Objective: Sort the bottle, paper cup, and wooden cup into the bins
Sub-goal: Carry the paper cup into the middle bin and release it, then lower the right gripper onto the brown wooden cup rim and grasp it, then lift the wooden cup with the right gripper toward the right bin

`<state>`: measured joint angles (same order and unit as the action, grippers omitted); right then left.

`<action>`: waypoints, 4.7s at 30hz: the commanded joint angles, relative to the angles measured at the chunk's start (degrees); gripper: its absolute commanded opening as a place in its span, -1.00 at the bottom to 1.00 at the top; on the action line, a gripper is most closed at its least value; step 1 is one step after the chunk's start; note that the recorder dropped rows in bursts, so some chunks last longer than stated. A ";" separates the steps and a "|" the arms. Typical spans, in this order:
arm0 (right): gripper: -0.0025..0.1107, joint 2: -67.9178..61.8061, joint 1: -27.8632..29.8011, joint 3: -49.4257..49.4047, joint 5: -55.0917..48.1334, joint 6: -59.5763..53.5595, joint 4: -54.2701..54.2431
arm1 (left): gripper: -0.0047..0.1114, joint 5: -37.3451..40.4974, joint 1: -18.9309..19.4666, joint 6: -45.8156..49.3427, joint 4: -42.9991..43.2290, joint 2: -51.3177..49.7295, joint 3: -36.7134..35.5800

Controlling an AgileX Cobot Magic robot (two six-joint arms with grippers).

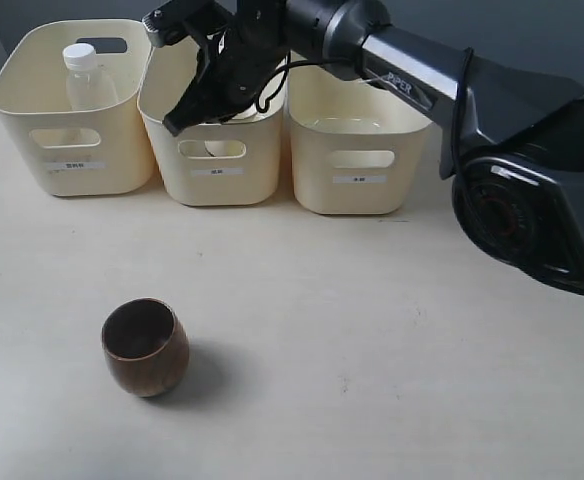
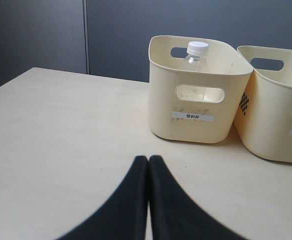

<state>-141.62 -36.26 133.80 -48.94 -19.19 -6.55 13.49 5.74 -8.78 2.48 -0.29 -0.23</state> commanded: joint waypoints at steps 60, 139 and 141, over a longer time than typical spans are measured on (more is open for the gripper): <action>0.07 16.17 -23.78 -23.88 -21.03 -18.59 -6.16 | -0.92 -0.25 -0.20 -0.08 0.15 0.29 0.23; -0.97 26.40 13.47 -18.99 -16.50 -13.37 -2.50 | -0.92 -0.25 -0.20 -0.08 0.15 0.29 0.23; -0.97 23.11 14.57 -15.48 -16.50 -13.80 -3.69 | -0.92 -0.25 -0.20 -0.08 0.15 0.29 0.23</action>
<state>-115.18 -23.51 114.55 -66.75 -31.92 -8.58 13.49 5.74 -8.78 2.48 -0.29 -0.23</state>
